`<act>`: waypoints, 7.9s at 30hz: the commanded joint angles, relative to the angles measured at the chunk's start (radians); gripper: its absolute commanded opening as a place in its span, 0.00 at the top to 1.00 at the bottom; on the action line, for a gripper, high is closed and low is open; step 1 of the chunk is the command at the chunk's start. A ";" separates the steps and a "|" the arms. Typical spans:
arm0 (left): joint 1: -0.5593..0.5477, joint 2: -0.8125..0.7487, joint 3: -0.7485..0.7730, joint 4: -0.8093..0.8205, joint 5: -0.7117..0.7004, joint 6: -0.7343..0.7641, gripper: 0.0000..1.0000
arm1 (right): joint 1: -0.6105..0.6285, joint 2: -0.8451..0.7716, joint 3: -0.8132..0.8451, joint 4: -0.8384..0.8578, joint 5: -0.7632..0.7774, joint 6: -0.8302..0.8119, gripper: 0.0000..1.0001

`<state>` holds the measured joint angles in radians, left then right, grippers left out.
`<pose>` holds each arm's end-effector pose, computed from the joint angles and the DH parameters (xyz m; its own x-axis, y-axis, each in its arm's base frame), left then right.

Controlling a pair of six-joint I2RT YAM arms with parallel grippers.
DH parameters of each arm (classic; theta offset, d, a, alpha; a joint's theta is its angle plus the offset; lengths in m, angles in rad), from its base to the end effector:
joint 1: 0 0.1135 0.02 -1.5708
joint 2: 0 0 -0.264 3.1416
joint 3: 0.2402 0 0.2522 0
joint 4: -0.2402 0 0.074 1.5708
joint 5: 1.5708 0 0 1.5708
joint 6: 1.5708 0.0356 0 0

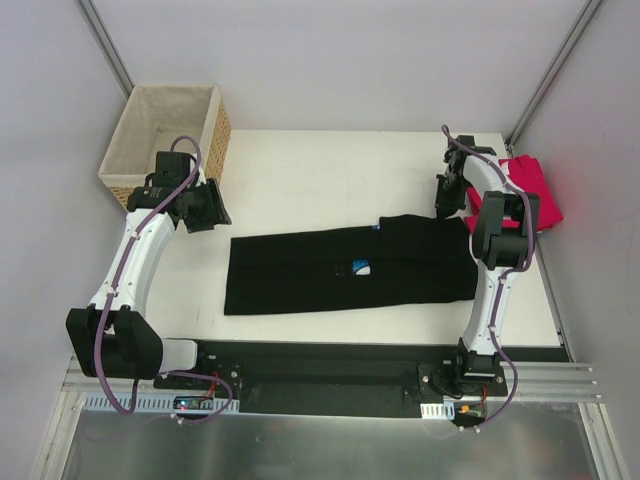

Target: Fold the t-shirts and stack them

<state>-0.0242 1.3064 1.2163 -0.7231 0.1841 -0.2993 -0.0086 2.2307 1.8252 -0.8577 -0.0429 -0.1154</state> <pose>0.2750 -0.0132 0.3269 -0.7381 -0.2721 -0.6174 -0.0712 0.9414 -0.3297 0.4638 -0.0025 0.1761 -0.9462 -0.1069 -0.3055 -0.1141 0.9935 0.0057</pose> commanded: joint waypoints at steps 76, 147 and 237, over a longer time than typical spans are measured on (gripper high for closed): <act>0.004 -0.049 0.031 -0.055 0.064 -0.035 0.53 | 0.380 -0.786 -0.664 0.025 0.223 0.140 0.49; -0.005 -0.021 -0.037 -0.029 0.075 0.009 0.55 | 0.333 -1.079 -0.899 -0.124 0.199 0.355 0.49; -0.006 -0.012 0.029 -0.093 0.034 0.075 0.55 | -0.087 -0.706 -0.943 0.194 -0.098 0.227 0.64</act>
<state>-0.0261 1.3090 1.2114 -0.7963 0.2481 -0.2420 -0.0834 1.5063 0.8875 -0.6979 -0.1143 0.0975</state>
